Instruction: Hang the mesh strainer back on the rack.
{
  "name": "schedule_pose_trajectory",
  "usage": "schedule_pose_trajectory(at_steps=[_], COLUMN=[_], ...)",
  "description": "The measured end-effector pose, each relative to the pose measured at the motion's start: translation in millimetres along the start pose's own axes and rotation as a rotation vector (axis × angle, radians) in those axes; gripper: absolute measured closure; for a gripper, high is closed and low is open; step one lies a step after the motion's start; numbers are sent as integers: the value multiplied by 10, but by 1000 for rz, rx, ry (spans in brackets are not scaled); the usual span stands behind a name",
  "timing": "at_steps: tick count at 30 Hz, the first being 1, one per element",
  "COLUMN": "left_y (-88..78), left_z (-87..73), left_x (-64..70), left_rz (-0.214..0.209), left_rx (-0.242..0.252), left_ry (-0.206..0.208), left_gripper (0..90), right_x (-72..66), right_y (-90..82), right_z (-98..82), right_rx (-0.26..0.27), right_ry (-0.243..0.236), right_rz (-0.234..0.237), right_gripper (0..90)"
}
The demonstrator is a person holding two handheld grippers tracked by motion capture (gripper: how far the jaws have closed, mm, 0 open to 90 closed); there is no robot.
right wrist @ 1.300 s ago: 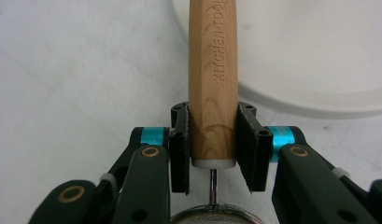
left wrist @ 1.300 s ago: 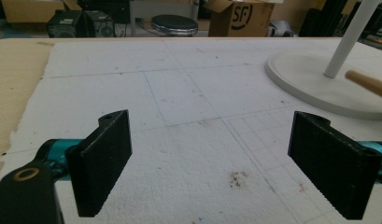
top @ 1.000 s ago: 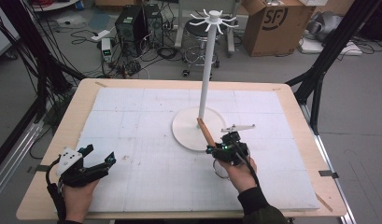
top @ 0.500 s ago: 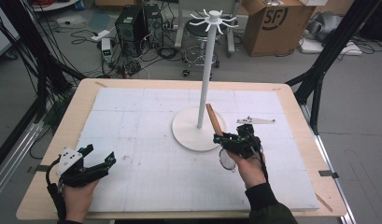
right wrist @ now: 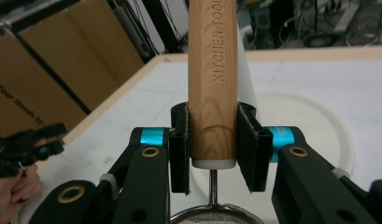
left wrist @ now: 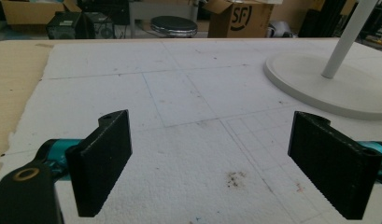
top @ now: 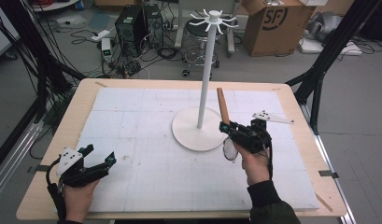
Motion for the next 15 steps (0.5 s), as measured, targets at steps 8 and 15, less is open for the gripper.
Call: schedule_pose_trajectory(at_steps=[8, 15], left_y=[4, -7], left_z=[1, 5], left_x=[4, -25], left_rz=[-5, 0], left_rx=[1, 4], left_ry=[-1, -9], left_gripper=[142, 142], right_x=[-51, -149], right_y=[-88, -125], right_z=[202, 430], right_rx=[107, 206], right_ry=[-26, -45], right_rz=[3, 11], right_gripper=[691, 691])
Point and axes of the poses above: each handheld gripper's, and its own axes: y roughly forward along the jaws, z roughly out of its top, x roughly to its right, the point moved 4 cm from there along y, roughly forward along the jaws, and after that the axes turned 2 degrees about -x, right-handed, at the moved point
